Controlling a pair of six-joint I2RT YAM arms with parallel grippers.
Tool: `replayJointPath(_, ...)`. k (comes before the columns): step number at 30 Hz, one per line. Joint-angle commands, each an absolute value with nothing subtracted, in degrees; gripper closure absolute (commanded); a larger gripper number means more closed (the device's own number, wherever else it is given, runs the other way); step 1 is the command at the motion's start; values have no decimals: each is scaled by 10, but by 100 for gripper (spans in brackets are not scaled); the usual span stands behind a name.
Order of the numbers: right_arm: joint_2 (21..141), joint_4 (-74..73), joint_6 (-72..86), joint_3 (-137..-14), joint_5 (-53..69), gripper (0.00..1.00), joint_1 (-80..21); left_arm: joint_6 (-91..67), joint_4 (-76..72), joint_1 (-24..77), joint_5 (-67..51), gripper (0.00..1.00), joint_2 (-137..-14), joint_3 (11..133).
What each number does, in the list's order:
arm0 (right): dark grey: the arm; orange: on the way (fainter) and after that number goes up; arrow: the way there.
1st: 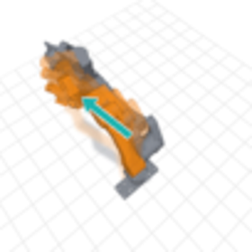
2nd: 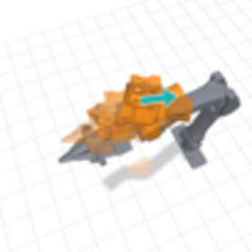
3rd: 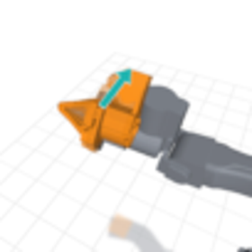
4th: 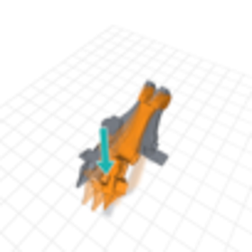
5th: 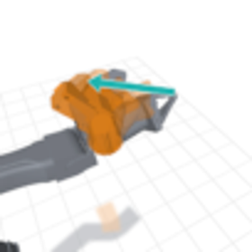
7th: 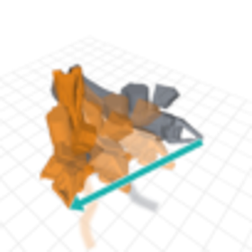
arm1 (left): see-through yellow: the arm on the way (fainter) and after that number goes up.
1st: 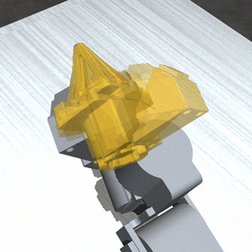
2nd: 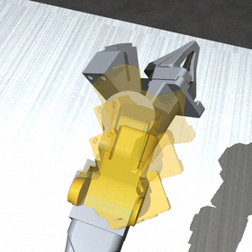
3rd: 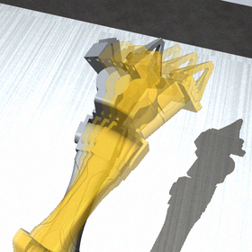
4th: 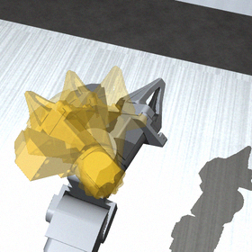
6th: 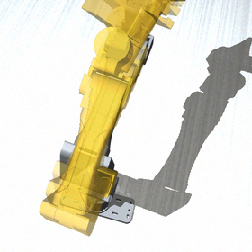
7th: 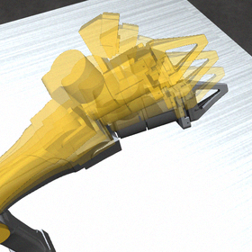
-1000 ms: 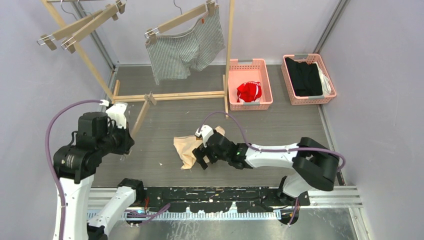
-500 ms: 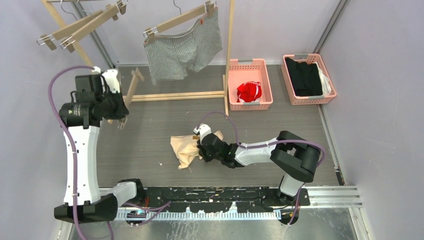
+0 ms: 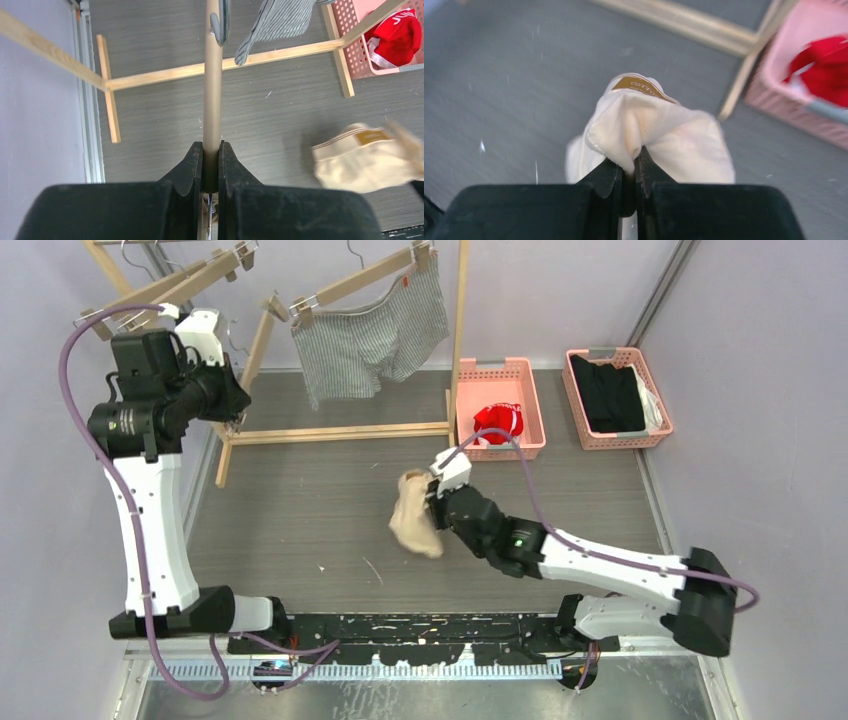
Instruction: Remove the underwear clipped to the hanger
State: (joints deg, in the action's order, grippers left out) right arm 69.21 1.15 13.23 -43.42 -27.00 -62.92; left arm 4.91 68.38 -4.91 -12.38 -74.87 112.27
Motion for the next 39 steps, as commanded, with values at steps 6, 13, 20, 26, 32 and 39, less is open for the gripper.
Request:
replayJointPath(6,547,49,-1,-529,-450,99,-558,105,624,-58,-196,100,-856,1248)
replayJointPath(13,568,59,-26,-582,-393,99,-428,88,619,-79,-236,100,-925,1380)
replayJointPath(20,637,71,13,-606,-280,99,-305,68,578,-97,-269,100,-951,1420)
replayJointPath(26,698,112,34,-597,-233,99,-261,53,535,-103,-273,100,-954,1402)
replayJointPath(32,728,130,41,-601,-210,99,-237,22,480,-106,-265,100,-971,1405)
replayJointPath(39,739,132,48,-597,-188,99,-223,11,481,-106,-274,100,-1014,1425)
